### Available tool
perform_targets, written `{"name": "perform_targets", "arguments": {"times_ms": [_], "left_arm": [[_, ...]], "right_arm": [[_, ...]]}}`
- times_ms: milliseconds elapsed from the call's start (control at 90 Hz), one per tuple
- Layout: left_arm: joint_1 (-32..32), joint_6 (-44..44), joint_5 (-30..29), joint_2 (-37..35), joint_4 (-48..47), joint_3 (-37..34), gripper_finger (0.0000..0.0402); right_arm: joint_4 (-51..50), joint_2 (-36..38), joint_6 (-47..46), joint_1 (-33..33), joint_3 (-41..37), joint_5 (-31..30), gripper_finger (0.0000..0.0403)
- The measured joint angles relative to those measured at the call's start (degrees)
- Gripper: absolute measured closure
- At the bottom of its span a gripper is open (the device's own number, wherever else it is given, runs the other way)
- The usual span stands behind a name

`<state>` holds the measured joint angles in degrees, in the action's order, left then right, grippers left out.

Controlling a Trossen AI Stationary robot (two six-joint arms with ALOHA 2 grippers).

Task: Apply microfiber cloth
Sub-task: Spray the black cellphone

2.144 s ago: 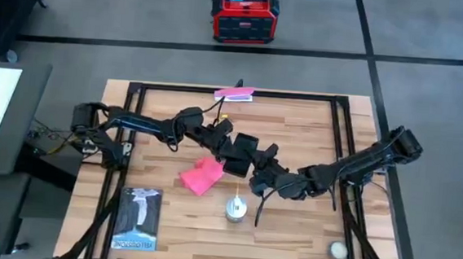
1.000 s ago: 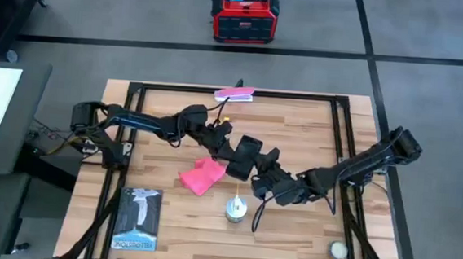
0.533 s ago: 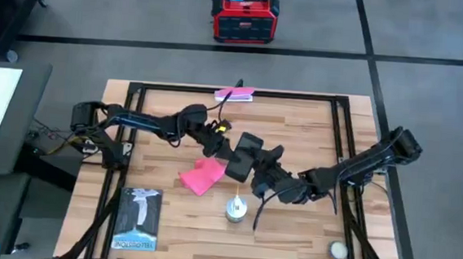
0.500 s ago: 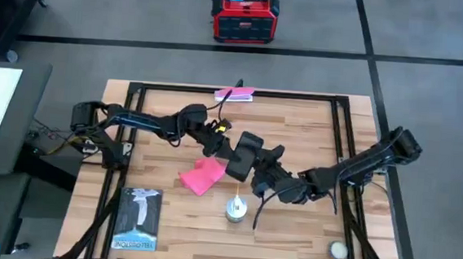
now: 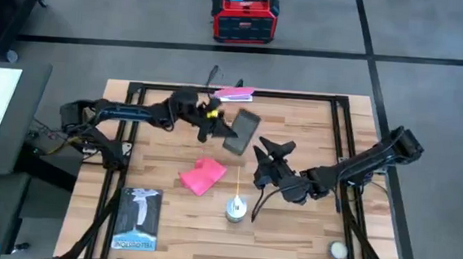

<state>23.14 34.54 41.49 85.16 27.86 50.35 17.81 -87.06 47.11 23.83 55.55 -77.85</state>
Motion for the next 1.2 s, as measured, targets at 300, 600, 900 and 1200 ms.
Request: {"name": "perform_targets", "arguments": {"times_ms": [300, 600, 900, 1200], "left_arm": [[3.42, -16.08, -7.41, -2.46, -7.39, 0.02, 0.0396], [3.71, -32.74, -18.23, -2.33, -6.19, 0.00, 0.0396], [1.51, -40.04, -20.80, -2.37, -5.73, 0.02, 0.0396], [1.00, -38.62, -25.43, -9.13, -2.66, -8.57, 0.0396]], "right_arm": [[-0.42, -0.11, -9.71, 2.05, -0.02, -2.16, 0.0208], [-0.44, -0.16, -24.78, 4.24, -0.08, -1.70, 0.0331], [-0.72, -0.22, -32.68, 7.42, 2.71, 9.39, 0.0402], [-31.32, -0.22, -60.21, 7.53, 11.78, 23.11, 0.0403]]}}
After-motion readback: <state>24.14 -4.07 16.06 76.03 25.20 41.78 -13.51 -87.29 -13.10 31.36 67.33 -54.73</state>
